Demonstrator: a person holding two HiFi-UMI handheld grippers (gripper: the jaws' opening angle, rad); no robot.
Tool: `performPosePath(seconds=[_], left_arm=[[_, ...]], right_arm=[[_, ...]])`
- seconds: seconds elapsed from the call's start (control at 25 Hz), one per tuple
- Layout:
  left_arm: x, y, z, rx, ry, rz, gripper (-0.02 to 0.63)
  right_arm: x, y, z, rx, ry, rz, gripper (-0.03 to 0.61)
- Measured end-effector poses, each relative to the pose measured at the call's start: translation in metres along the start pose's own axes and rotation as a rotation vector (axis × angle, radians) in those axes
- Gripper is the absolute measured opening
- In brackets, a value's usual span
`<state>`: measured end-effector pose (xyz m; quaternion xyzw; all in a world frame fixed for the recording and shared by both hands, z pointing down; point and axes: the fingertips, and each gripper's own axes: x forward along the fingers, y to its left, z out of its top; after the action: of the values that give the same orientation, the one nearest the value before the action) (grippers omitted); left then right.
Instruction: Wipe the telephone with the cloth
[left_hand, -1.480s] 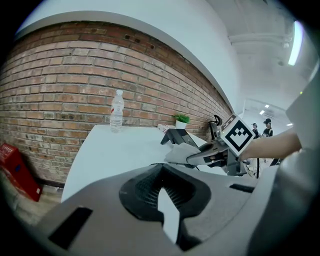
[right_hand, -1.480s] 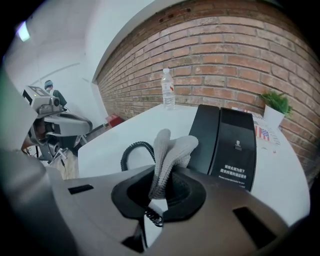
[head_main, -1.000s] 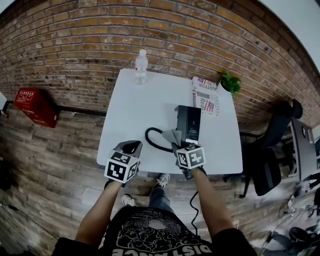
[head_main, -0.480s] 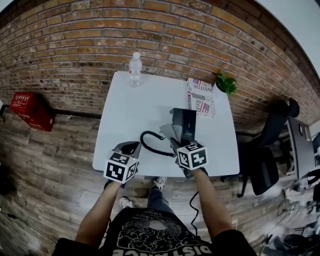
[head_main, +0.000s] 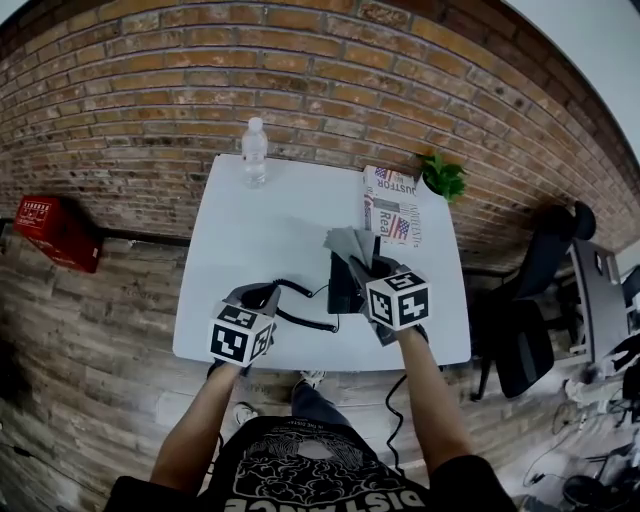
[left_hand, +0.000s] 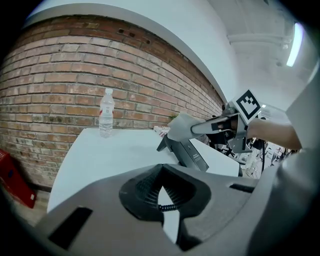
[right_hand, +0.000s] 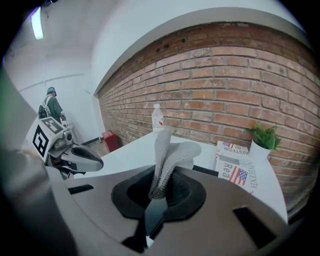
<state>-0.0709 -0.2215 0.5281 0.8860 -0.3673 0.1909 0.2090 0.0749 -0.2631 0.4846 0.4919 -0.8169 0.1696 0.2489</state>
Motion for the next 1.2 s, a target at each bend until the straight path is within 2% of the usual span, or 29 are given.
performPosePath(seconds=[0.32, 0.64, 0.84, 1.2], left_arm=[[0.022, 0.007, 0.021, -0.007, -0.001, 0.024, 0.006], [0.033, 0.020, 0.031, -0.023, 0.000, 0.068, 0.006], [0.036, 0.028, 0.035, -0.026, 0.001, 0.092, 0.006], [0.047, 0.028, 0.043, -0.018, 0.004, 0.095, 0.006]], right_arm=[[0.010, -0.049, 0.030, -0.017, -0.019, -0.023, 0.011], [0.042, -0.084, 0.010, -0.105, 0.118, -0.031, 0.011], [0.057, -0.085, 0.000, -0.104, 0.193, 0.019, 0.011], [0.068, -0.074, 0.002, -0.136, 0.241, 0.122, 0.011]])
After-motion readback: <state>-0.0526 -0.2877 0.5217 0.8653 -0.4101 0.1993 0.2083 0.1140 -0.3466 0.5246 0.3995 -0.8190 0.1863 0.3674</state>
